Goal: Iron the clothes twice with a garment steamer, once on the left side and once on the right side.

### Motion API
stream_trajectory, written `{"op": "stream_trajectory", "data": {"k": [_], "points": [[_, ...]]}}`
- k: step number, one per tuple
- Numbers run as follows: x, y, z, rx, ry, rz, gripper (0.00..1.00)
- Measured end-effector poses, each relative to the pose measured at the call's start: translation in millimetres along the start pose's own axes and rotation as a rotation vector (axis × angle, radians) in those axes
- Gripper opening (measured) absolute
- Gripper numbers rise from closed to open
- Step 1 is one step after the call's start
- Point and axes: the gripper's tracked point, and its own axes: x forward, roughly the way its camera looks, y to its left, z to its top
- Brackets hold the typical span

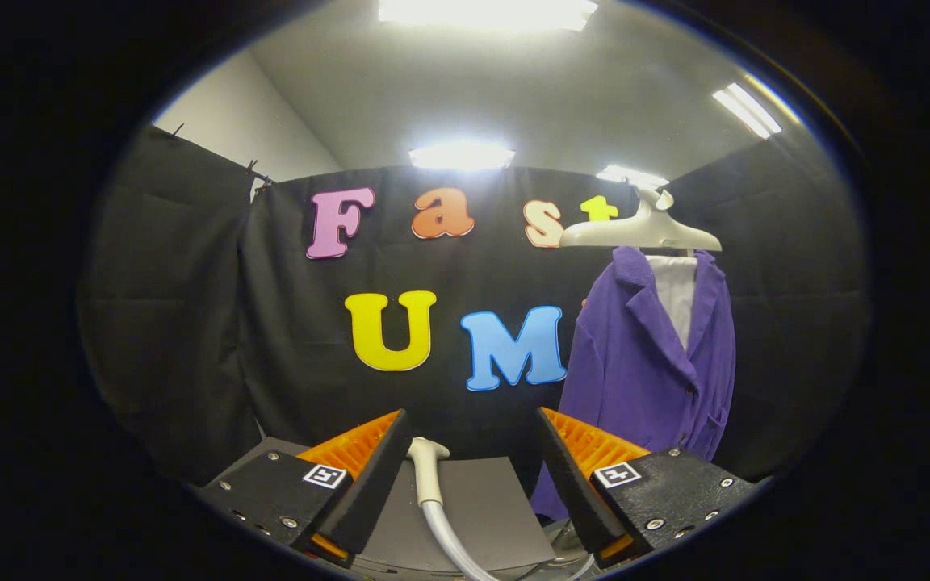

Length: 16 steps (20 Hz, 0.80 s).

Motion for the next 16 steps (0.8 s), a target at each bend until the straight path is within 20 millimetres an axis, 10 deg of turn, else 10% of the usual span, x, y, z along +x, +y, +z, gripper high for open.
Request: {"op": "stream_trajectory", "data": {"k": [16], "points": [[150.8,52.3,-130.9,0.060,0.373,0.027,0.94]]}}
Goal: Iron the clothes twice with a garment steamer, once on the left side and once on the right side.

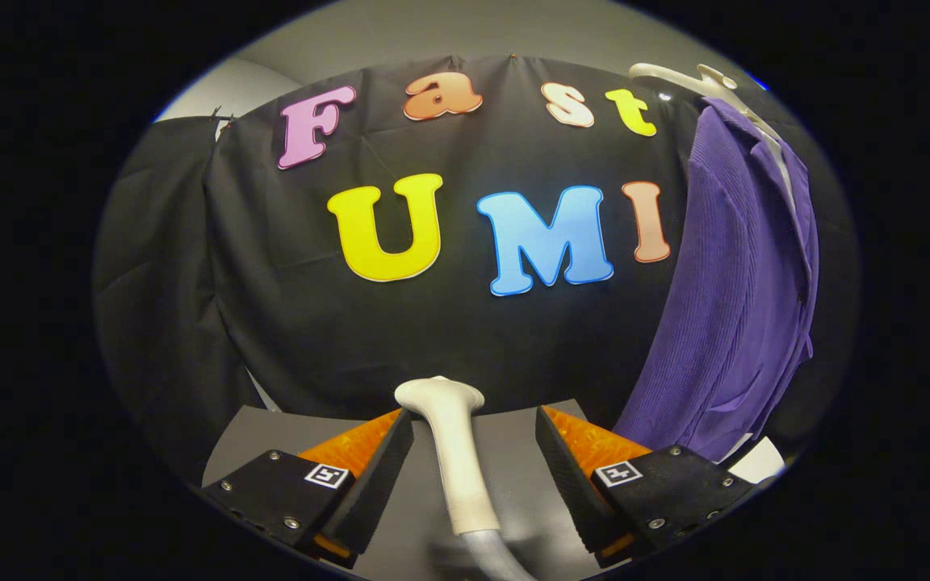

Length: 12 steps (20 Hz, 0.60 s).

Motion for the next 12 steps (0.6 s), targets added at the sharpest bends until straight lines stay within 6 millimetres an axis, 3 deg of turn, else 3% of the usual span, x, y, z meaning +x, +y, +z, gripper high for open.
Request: {"op": "stream_trajectory", "data": {"k": [4,7,12], "points": [[26.8,0.1,-24.1,0.024,0.127,-0.030,0.95],[39.4,12.2,-37.0,0.058,0.190,-0.010,0.94],[58.0,19.2,-67.3,0.088,0.309,-0.002,0.83]]}}
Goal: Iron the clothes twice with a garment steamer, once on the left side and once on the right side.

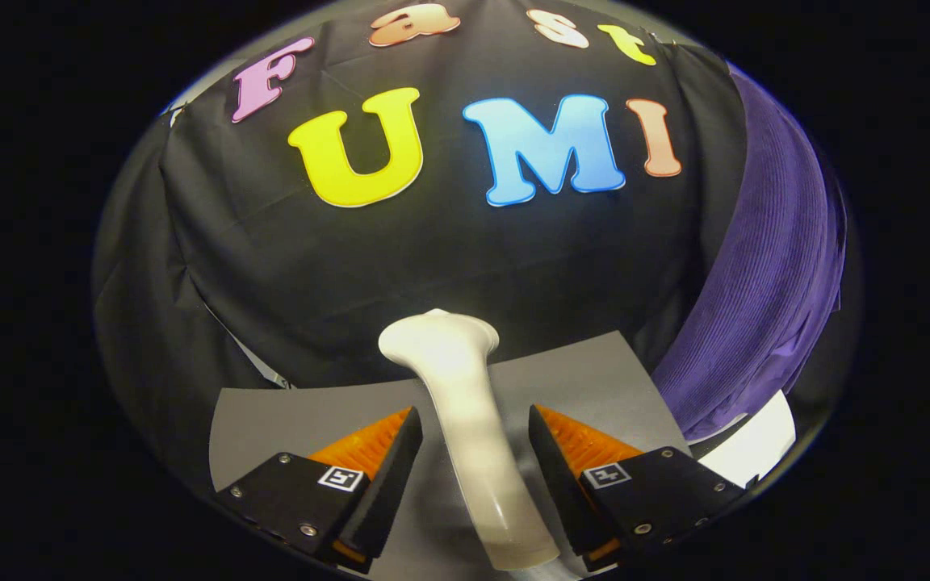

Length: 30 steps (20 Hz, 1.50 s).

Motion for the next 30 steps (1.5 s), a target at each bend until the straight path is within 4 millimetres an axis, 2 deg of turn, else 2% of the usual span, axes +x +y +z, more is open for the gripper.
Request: {"op": "stream_trajectory", "data": {"k": [3,4,6,11,14,16,22,25,30], "points": [[7.5,-4.8,-10.3,-0.035,0.024,-0.036,0.72],[9.0,-5.2,-10.6,-0.044,0.033,-0.038,0.64],[11.6,-5.0,-13.6,-0.041,0.042,-0.033,0.54],[9.8,-5.6,-19.3,-0.040,0.064,-0.025,0.53],[5.9,-5.5,-15.6,-0.066,0.057,-0.022,0.44],[-6.1,-10.1,-10.5,-0.082,0.011,-0.042,0.41],[-68.2,-27.6,-26.2,-0.034,-0.113,-0.058,0.38],[-101.4,-22.4,-29.5,-0.096,-0.198,-0.015,0.37],[-148.8,-25.9,-56.2,-0.167,-0.269,-0.003,0.37]]}}
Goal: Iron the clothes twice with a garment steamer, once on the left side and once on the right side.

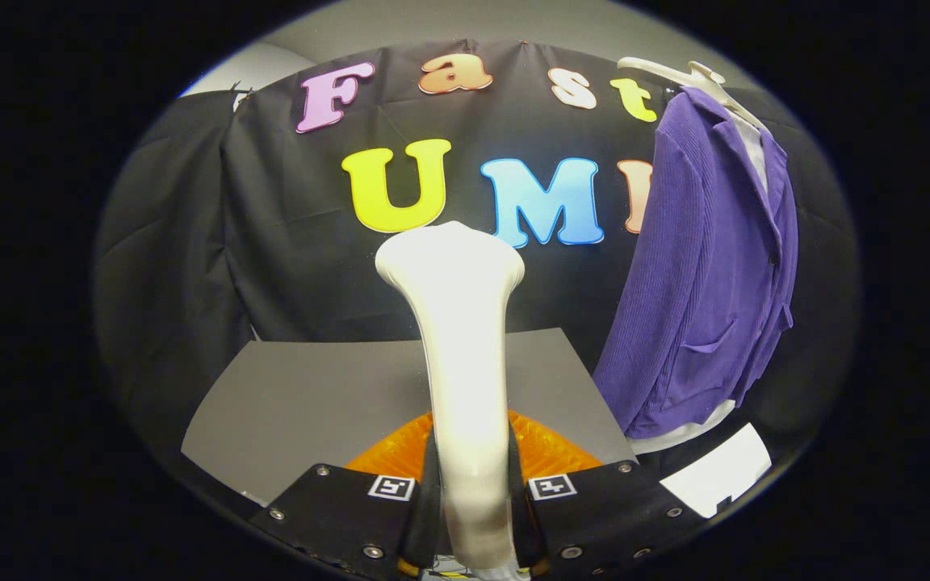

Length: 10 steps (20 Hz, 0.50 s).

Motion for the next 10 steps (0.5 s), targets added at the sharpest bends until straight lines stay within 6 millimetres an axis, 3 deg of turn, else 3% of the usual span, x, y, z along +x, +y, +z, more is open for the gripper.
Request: {"op": "stream_trajectory", "data": {"k": [10], "points": [[-104.5,-31.8,-33.8,-0.071,-0.180,-0.006,0.37]]}}
